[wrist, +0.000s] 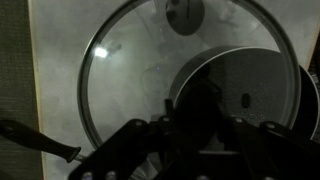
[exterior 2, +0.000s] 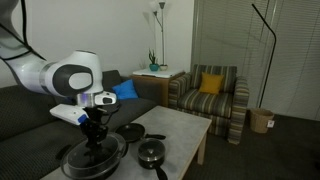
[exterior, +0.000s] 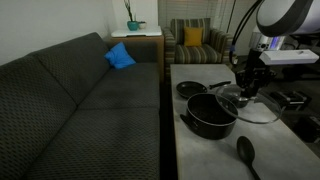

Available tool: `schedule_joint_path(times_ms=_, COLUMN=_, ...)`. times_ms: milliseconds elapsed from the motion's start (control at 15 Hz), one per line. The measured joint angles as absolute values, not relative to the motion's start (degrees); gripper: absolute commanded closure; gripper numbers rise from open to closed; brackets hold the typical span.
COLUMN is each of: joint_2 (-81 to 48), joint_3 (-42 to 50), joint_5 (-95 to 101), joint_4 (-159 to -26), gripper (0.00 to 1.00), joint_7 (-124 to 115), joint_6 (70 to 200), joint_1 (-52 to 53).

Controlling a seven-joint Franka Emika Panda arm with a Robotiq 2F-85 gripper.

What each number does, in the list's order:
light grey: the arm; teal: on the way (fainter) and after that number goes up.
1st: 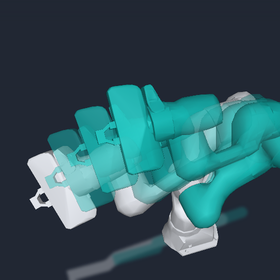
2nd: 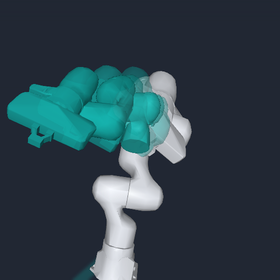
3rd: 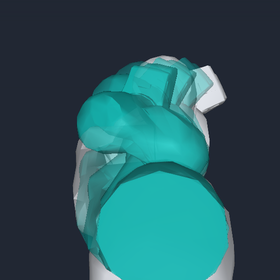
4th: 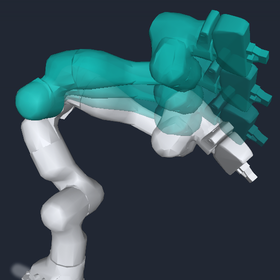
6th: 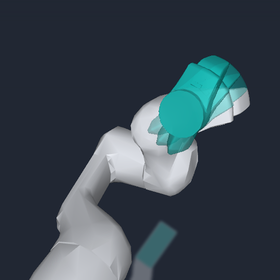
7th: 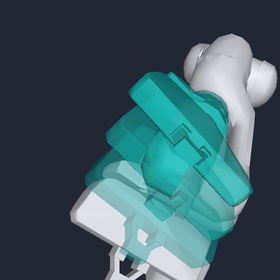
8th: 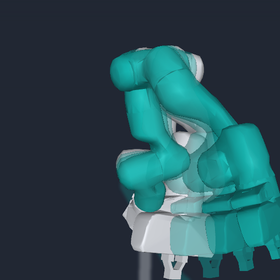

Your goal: Pick the lid on the table on put it on the big pot

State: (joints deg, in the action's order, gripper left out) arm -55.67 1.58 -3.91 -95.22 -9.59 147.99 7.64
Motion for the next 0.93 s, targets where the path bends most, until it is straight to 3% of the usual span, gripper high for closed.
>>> schedule_joint_path(times_ms=600, joint_2=-62.1, joint_3=1.6, joint_5=-3.9, joint_4=-88.5, gripper=0.86, joint_7=-11.0, joint_6=147.1, joint_1=7.4)
schedule_joint_path(times_ms=933, joint_2=-65.4, joint_3=1.6, joint_5=-2.5, joint_4=-77.1, gripper=0.86, joint_7=-10.3, joint_6=138.3, joint_1=8.1)
